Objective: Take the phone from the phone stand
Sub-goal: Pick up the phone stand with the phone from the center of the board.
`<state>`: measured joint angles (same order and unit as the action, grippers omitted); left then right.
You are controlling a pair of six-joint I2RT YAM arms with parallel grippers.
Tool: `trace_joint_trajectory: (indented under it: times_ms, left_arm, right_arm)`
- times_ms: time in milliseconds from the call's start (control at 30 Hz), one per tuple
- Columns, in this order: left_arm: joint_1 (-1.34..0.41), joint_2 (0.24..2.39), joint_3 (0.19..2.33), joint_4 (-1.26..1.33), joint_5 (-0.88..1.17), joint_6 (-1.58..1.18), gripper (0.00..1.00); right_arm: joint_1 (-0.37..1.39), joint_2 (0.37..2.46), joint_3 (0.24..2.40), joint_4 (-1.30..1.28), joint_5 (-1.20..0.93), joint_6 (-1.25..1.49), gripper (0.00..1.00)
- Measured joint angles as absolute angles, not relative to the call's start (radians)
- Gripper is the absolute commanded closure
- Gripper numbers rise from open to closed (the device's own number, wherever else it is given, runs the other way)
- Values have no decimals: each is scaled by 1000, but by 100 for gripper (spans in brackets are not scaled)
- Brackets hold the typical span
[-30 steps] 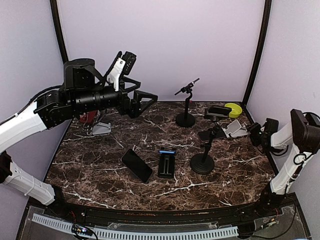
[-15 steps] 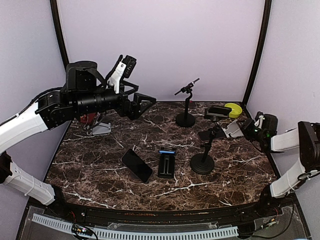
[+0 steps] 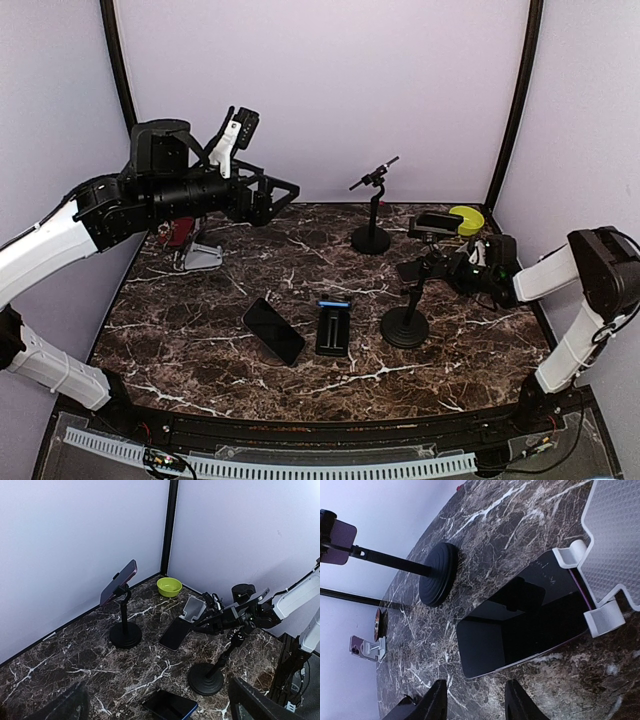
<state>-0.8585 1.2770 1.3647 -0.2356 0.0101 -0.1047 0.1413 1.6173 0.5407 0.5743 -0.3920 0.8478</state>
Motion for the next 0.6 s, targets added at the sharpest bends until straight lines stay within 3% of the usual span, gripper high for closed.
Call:
trace_joint_trajectory:
  times_ms: [200,600]
  left_arm:
    - [-846,1277,1351,-234,18,-117,1]
    - [-837,1274,1335,-234,26,-121,1]
  right_arm:
    - [204,1677,563,569,-336,852,69]
    - [300,1844,675,594,-290,869,69]
